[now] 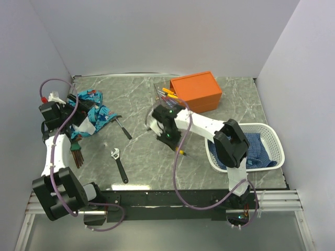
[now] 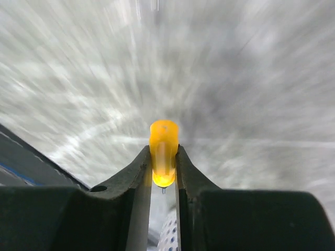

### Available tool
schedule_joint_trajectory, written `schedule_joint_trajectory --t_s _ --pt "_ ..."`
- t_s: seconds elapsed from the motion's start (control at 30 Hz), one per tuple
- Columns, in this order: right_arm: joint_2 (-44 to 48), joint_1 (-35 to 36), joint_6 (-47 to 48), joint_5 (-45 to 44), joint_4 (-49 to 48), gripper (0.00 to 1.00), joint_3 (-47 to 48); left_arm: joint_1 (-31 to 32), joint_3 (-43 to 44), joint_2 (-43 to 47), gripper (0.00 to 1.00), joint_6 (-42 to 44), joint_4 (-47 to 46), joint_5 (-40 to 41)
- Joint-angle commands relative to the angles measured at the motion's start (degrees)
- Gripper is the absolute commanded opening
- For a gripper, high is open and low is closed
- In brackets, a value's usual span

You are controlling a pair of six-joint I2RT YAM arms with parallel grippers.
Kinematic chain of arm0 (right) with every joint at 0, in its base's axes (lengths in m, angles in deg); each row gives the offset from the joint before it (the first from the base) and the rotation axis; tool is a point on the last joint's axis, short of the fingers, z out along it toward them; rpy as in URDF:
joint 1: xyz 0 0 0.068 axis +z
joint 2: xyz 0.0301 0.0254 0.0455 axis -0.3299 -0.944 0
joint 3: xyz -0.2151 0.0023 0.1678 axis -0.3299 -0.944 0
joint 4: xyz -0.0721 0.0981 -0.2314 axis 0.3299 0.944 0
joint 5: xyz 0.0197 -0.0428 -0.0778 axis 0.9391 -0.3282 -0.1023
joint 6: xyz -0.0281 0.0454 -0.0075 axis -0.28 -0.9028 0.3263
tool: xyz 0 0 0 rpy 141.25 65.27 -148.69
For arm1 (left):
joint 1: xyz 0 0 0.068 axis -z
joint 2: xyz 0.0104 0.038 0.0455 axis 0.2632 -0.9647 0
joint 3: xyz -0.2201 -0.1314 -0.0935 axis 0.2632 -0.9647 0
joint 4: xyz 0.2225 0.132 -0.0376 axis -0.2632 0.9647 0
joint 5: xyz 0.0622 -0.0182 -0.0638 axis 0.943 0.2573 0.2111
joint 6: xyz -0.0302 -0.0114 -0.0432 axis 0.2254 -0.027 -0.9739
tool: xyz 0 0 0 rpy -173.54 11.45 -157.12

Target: Sort the tools into containers

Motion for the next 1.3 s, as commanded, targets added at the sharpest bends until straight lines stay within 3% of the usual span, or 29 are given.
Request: schedule_joint_trajectory --t_s 0.0,0.27,0.4,0.67,0.8,0.93,1.13,1.17,1.2,1.27 --pt "0.8 -1.1 -0.7 6.0 -2.8 0.0 14.1 0.8 3.7 -1.4 0.9 0.4 -1.3 -0.7" --pt "-4.2 -9.8 -5.8 17.2 -6.7 0.0 38.7 4.8 11.3 -8.8 0.89 4.4 3.1 1.2" --pt "-5.6 -12.2 -8.3 17.3 -12.4 0.0 45.5 5.8 13.9 -12.9 0.88 6.6 5.4 1.7" --pt "-11.3 -12.6 -8.6 6.9 -18.9 0.0 53.5 6.6 15.6 -15.1 0.88 7.6 7.2 2.0" --pt "-13.0 -12.1 -4.4 1.2 -20.4 0.0 53.4 6.8 15.9 -15.9 0.88 7.9 7.7 2.3" --pt "-14.2 -11.7 -0.1 -10.0 -21.9 0.0 51.0 7.3 16.2 -16.1 0.88 8.5 7.9 2.8" --pt "-14.1 -11.5 3.7 -14.0 -22.7 0.01 48.3 7.6 14.5 -15.7 0.88 8.1 6.8 2.7" --pt "-14.1 -11.5 5.1 -14.9 -22.1 0.05 48.1 7.6 14.4 -15.8 0.88 7.7 6.4 2.4" --pt "-14.0 -11.1 6.1 -15.5 -21.6 0.21 47.9 7.7 14.3 -16.0 0.88 7.6 6.3 2.3" --pt "-13.6 -10.1 7.8 -16.9 -21.3 0.39 46.6 8.3 14.9 -16.6 0.88 7.7 5.9 2.1"
